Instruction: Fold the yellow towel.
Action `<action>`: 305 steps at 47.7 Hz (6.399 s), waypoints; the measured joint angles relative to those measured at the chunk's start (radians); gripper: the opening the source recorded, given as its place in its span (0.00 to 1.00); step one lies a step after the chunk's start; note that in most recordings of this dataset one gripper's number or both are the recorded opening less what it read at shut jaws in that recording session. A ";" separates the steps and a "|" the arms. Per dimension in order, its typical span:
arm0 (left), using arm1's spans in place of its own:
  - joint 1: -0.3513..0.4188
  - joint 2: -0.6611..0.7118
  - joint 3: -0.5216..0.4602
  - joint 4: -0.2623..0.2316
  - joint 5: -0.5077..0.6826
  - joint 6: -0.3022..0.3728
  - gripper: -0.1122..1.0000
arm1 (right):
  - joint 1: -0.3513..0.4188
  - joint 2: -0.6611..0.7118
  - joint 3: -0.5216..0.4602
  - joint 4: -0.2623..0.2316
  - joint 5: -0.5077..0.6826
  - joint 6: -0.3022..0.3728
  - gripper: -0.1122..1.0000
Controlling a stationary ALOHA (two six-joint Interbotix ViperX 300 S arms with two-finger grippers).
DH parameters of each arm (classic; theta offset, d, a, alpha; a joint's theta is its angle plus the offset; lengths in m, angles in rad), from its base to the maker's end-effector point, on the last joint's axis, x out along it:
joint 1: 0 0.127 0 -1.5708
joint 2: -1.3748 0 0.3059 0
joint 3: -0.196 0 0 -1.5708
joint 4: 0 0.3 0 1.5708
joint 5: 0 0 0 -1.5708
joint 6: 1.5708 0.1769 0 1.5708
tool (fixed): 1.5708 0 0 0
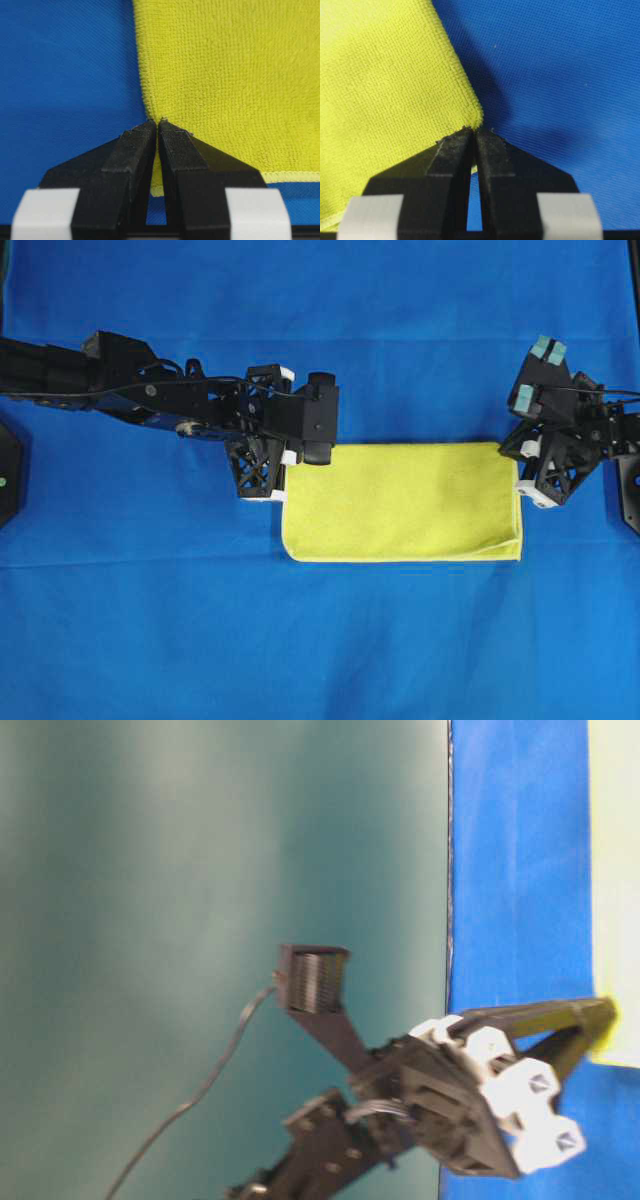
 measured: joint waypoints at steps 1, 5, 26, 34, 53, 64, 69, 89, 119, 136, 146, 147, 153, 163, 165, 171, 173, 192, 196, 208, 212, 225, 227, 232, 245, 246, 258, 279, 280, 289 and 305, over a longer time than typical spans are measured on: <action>0.000 -0.011 -0.008 0.000 0.012 0.002 0.13 | 0.000 -0.014 -0.003 0.000 0.014 0.000 0.12; 0.002 -0.063 -0.034 0.000 0.066 0.000 0.13 | 0.000 -0.080 -0.028 -0.002 0.101 -0.005 0.12; 0.000 -0.225 -0.091 0.000 0.193 0.014 0.13 | 0.023 -0.371 -0.087 0.000 0.351 -0.008 0.12; 0.000 -0.227 -0.091 0.000 0.193 -0.021 0.13 | 0.018 -0.353 -0.087 -0.011 0.353 0.000 0.12; -0.141 -0.206 -0.091 0.000 0.071 -0.135 0.13 | -0.147 -0.256 -0.150 -0.172 0.284 0.003 0.12; -0.216 -0.137 -0.106 0.000 -0.091 -0.202 0.13 | -0.249 -0.138 -0.232 -0.235 0.164 0.000 0.12; -0.235 -0.110 -0.144 0.000 -0.141 -0.204 0.13 | -0.279 -0.075 -0.275 -0.247 0.112 -0.008 0.12; -0.244 -0.009 -0.296 0.002 -0.173 -0.187 0.13 | -0.298 0.156 -0.463 -0.291 0.012 -0.011 0.12; -0.244 0.146 -0.469 0.002 -0.183 -0.144 0.13 | -0.325 -0.018 -0.330 -0.299 0.026 -0.011 0.12; -0.244 0.278 -0.660 0.000 -0.184 -0.106 0.13 | -0.330 -0.123 -0.264 -0.299 0.118 -0.011 0.12; -0.244 0.278 -0.603 0.002 -0.184 -0.121 0.13 | -0.330 0.005 -0.272 -0.299 0.035 -0.009 0.12; -0.244 0.278 -0.591 0.002 -0.184 -0.123 0.13 | -0.330 0.018 -0.278 -0.299 0.021 -0.011 0.12; -0.245 0.255 -0.508 0.002 -0.184 -0.143 0.13 | -0.330 0.121 -0.322 -0.301 -0.064 -0.011 0.12; -0.245 0.178 -0.333 0.000 -0.192 -0.244 0.13 | -0.316 0.285 -0.430 -0.304 -0.144 -0.011 0.12; -0.249 0.163 -0.298 0.000 -0.195 -0.265 0.13 | -0.308 0.311 -0.451 -0.304 -0.150 -0.011 0.12; -0.258 0.126 -0.207 -0.002 -0.215 -0.302 0.13 | -0.291 0.365 -0.497 -0.304 -0.153 -0.003 0.12; -0.259 0.117 -0.183 0.000 -0.224 -0.308 0.13 | -0.287 0.377 -0.508 -0.305 -0.153 -0.002 0.12; -0.267 0.084 -0.103 -0.002 -0.262 -0.302 0.15 | -0.276 0.393 -0.518 -0.290 -0.153 0.005 0.12; -0.268 0.083 -0.103 -0.002 -0.261 -0.299 0.16 | -0.276 0.393 -0.518 -0.290 -0.155 0.005 0.12; -0.304 0.084 -0.101 -0.002 -0.252 -0.299 0.29 | -0.287 0.394 -0.503 -0.262 -0.153 0.009 0.18; -0.313 0.081 -0.100 0.000 -0.230 -0.295 0.44 | -0.290 0.399 -0.500 -0.252 -0.150 0.012 0.39; -0.301 0.018 -0.081 0.000 -0.172 -0.265 0.76 | -0.284 0.399 -0.500 -0.250 -0.153 -0.005 0.65; -0.301 0.008 -0.080 -0.002 -0.172 -0.265 0.75 | -0.281 0.399 -0.500 -0.258 -0.160 -0.005 0.65; -0.298 -0.015 -0.077 -0.002 -0.167 -0.247 0.75 | -0.268 0.397 -0.500 -0.268 -0.166 -0.005 0.65; -0.258 -0.147 -0.028 -0.002 -0.138 -0.216 0.75 | -0.255 0.264 -0.460 -0.270 -0.132 -0.005 0.65; -0.253 -0.163 -0.018 -0.002 -0.137 -0.215 0.75 | -0.250 0.250 -0.456 -0.270 -0.129 -0.005 0.65; -0.181 -0.344 0.103 -0.002 -0.222 -0.160 0.75 | -0.137 0.003 -0.334 -0.272 -0.121 0.005 0.65; -0.046 -0.635 0.387 -0.002 -0.408 -0.129 0.75 | -0.057 -0.367 -0.106 -0.264 -0.126 0.008 0.65; -0.044 -0.644 0.396 -0.002 -0.411 -0.129 0.75 | -0.057 -0.373 -0.095 -0.262 -0.129 0.008 0.65; -0.038 -0.687 0.463 -0.002 -0.463 -0.135 0.75 | -0.057 -0.379 -0.049 -0.255 -0.176 0.008 0.65; -0.037 -0.687 0.468 -0.003 -0.476 -0.137 0.75 | -0.057 -0.377 -0.048 -0.253 -0.193 0.009 0.64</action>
